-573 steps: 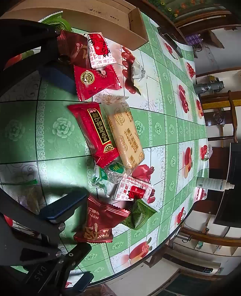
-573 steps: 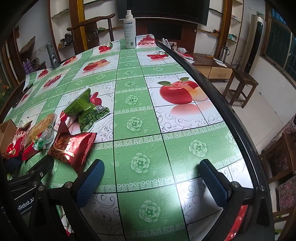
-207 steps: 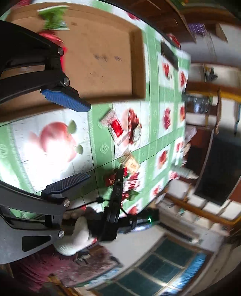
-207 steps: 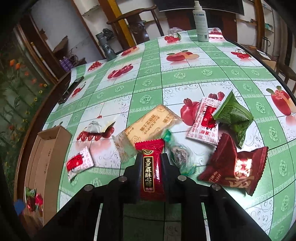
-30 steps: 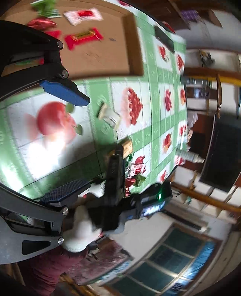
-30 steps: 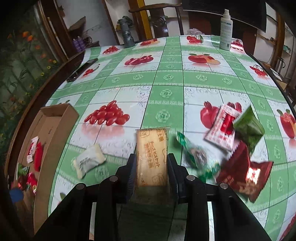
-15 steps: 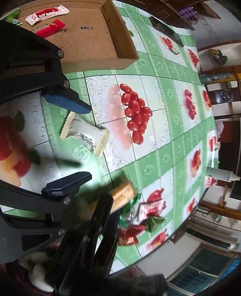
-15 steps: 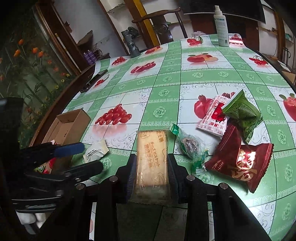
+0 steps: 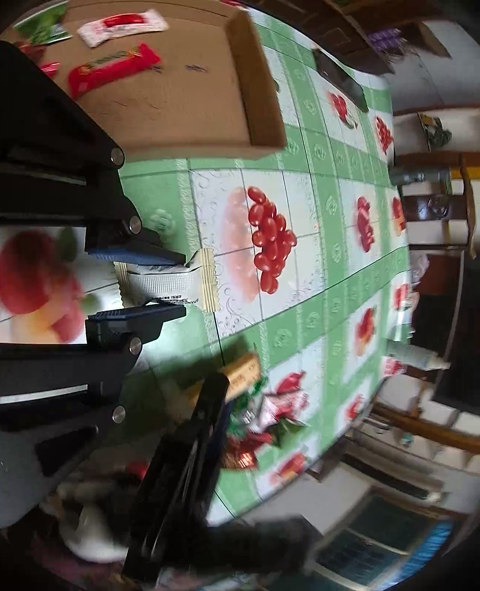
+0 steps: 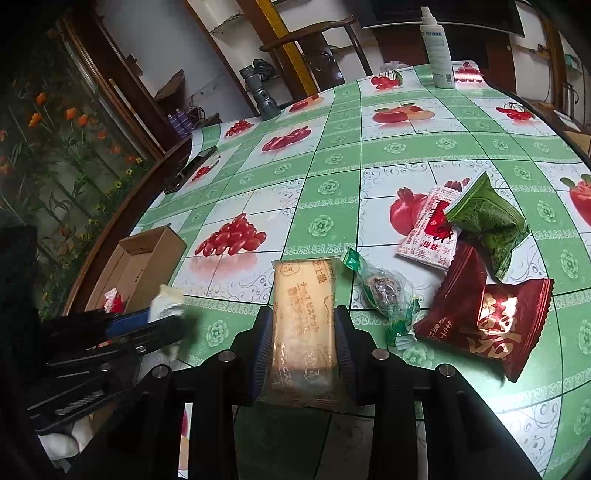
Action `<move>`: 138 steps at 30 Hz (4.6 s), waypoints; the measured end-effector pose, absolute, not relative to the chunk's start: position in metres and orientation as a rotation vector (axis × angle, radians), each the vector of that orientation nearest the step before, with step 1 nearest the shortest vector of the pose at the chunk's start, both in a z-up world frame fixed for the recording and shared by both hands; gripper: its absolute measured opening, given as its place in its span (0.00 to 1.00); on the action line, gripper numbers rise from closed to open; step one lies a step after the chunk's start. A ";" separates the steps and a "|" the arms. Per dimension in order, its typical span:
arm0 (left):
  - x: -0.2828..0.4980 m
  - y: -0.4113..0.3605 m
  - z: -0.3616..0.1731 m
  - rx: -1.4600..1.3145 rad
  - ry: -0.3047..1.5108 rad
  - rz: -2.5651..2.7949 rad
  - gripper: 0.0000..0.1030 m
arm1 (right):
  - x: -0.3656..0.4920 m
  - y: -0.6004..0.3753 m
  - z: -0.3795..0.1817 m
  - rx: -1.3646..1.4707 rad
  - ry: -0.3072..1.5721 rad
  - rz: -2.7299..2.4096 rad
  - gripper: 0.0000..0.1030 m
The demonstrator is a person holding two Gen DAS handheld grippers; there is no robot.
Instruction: Organize snacks
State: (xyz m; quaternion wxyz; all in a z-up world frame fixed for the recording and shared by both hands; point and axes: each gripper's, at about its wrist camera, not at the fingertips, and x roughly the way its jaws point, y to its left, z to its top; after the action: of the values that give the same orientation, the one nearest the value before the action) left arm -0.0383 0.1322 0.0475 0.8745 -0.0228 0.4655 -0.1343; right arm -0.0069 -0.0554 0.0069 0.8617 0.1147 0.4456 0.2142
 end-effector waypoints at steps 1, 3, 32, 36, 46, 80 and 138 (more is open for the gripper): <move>-0.045 0.139 0.053 -0.080 0.956 -0.281 0.16 | -0.007 -0.056 0.006 0.251 0.934 0.454 0.34; -0.058 0.155 0.062 -0.136 0.925 -0.273 0.17 | -0.006 -0.057 0.006 0.267 0.933 0.462 0.34; -0.092 0.341 0.030 -0.479 0.888 -0.003 0.17 | -0.042 0.170 0.054 -0.041 1.013 0.733 0.33; -0.097 0.347 0.027 -0.501 0.882 -0.017 0.17 | -0.038 0.190 0.036 -0.071 1.040 0.710 0.33; -0.121 0.338 0.059 -0.512 0.768 -0.079 0.27 | -0.051 0.197 0.037 -0.098 0.996 0.697 0.36; -0.159 0.207 0.101 -0.487 0.735 -0.361 1.00 | 0.008 -0.144 0.034 0.251 0.903 0.144 0.45; -0.071 0.080 0.055 0.056 0.912 -0.425 1.00 | 0.012 -0.076 0.011 0.220 0.927 0.317 0.21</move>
State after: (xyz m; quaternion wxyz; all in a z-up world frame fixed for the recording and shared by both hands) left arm -0.0710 0.0800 0.0546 0.8758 0.0267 0.4368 -0.2037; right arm 0.0120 -0.0757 0.0110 0.8766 0.1056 0.4443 0.1519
